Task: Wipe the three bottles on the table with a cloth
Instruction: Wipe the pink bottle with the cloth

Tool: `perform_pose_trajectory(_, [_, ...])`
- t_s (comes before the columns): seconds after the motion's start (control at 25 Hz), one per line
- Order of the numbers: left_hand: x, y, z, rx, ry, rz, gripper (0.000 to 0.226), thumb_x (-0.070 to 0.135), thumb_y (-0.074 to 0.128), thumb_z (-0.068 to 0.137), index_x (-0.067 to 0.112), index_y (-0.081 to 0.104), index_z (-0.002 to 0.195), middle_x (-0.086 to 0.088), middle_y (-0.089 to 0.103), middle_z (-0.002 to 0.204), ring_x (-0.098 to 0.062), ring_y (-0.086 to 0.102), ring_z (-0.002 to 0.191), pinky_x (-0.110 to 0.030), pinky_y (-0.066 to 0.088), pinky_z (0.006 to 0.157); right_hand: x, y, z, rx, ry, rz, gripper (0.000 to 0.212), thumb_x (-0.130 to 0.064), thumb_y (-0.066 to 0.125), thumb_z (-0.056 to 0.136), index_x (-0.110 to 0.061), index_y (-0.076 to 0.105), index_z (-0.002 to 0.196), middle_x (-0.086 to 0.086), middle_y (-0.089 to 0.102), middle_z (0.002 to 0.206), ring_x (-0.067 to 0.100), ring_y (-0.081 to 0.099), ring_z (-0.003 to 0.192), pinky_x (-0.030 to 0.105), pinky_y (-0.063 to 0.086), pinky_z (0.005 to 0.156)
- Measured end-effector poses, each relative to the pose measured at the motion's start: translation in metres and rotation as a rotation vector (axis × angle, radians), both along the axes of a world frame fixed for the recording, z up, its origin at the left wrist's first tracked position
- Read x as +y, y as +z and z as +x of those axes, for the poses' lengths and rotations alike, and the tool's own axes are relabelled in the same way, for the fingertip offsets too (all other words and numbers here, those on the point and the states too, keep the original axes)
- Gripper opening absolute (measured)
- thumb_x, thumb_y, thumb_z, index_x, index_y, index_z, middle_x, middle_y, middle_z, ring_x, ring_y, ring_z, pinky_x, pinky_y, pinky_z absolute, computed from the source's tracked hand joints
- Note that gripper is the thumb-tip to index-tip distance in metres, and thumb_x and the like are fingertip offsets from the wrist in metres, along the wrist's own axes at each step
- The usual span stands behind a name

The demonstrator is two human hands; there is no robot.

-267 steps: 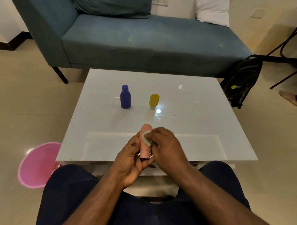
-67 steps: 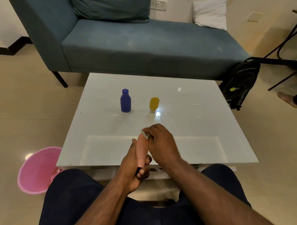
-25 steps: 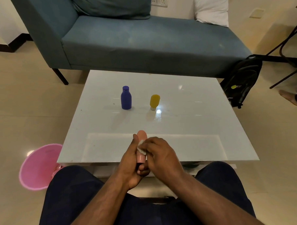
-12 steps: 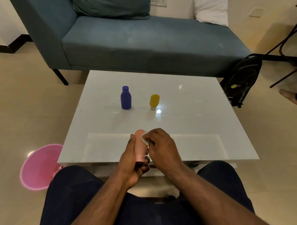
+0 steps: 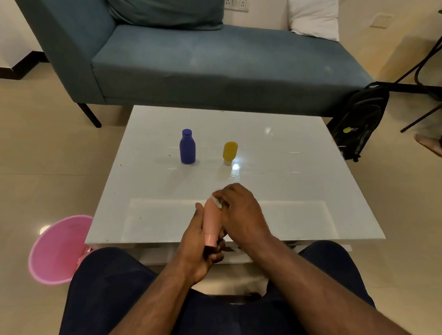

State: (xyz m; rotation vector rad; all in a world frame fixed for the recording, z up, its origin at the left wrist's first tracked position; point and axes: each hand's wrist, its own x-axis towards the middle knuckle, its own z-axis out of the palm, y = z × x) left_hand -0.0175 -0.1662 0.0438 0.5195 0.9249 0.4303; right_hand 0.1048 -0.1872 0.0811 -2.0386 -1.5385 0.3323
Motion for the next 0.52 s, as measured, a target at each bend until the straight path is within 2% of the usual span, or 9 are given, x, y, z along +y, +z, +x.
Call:
perform_pose_trajectory(0.12, [-0.001, 0.001, 0.000, 0.005, -0.007, 0.003, 0.073, 0.074, 0.044, 0.089, 0.007, 0.069, 0.100, -0.010, 0.058, 0.070, -0.018, 0.049, 0.055, -0.028, 0.040, 0.049, 0.001, 0.000, -0.011, -0.043, 0.017, -0.025, 0.030, -0.011, 0.056, 0.091, -0.017, 0.064, 0.119, 0.000, 0.059, 0.117, 0.017, 0.051, 0.109, 0.028, 0.043, 0.096])
perform_pose_trajectory(0.24, [-0.002, 0.000, 0.000, -0.028, 0.020, 0.025, 0.073, 0.076, 0.039, 0.088, 0.014, 0.074, 0.105, -0.017, 0.068, 0.092, -0.031, 0.061, 0.078, -0.036, 0.046, 0.065, -0.021, 0.004, -0.026, -0.128, 0.170, -0.009, 0.031, -0.016, 0.062, 0.087, -0.019, 0.063, 0.118, -0.003, 0.057, 0.118, 0.013, 0.047, 0.109, 0.022, 0.043, 0.091])
perform_pose_trajectory(0.28, [-0.002, -0.001, 0.000, -0.034, 0.018, 0.029, 0.078, 0.078, 0.037, 0.088, 0.011, 0.071, 0.107, -0.018, 0.066, 0.089, -0.032, 0.059, 0.074, -0.035, 0.044, 0.061, -0.019, 0.005, -0.021, -0.129, 0.181, -0.014, 0.031, -0.015, 0.063, 0.086, -0.019, 0.064, 0.117, -0.003, 0.057, 0.117, 0.013, 0.048, 0.108, 0.024, 0.044, 0.091])
perform_pose_trajectory(0.36, [-0.002, -0.001, 0.001, -0.026, 0.005, 0.004, 0.082, 0.078, 0.035, 0.088, 0.004, 0.064, 0.107, -0.013, 0.057, 0.072, -0.022, 0.049, 0.056, -0.025, 0.037, 0.046, -0.004, 0.003, -0.003, -0.079, 0.085, -0.011, 0.030, -0.010, 0.062, 0.087, -0.017, 0.065, 0.116, 0.001, 0.059, 0.115, 0.017, 0.051, 0.107, 0.030, 0.046, 0.093])
perform_pose_trajectory(0.44, [-0.003, 0.000, 0.002, -0.006, -0.002, -0.017, 0.081, 0.076, 0.034, 0.092, 0.001, 0.061, 0.109, -0.010, 0.055, 0.068, -0.017, 0.044, 0.051, -0.023, 0.033, 0.041, 0.002, 0.005, 0.002, -0.030, 0.005, -0.039, 0.030, -0.008, 0.059, 0.089, -0.017, 0.065, 0.117, 0.002, 0.060, 0.114, 0.019, 0.053, 0.107, 0.033, 0.045, 0.095])
perform_pose_trajectory(0.52, [-0.003, -0.002, 0.001, -0.009, -0.007, 0.016, 0.079, 0.074, 0.032, 0.093, 0.002, 0.061, 0.110, -0.011, 0.055, 0.068, -0.017, 0.045, 0.050, -0.022, 0.031, 0.040, -0.003, 0.006, -0.008, -0.071, 0.072, -0.040, 0.032, -0.008, 0.060, 0.088, -0.016, 0.065, 0.118, 0.002, 0.059, 0.116, 0.019, 0.051, 0.108, 0.031, 0.045, 0.094])
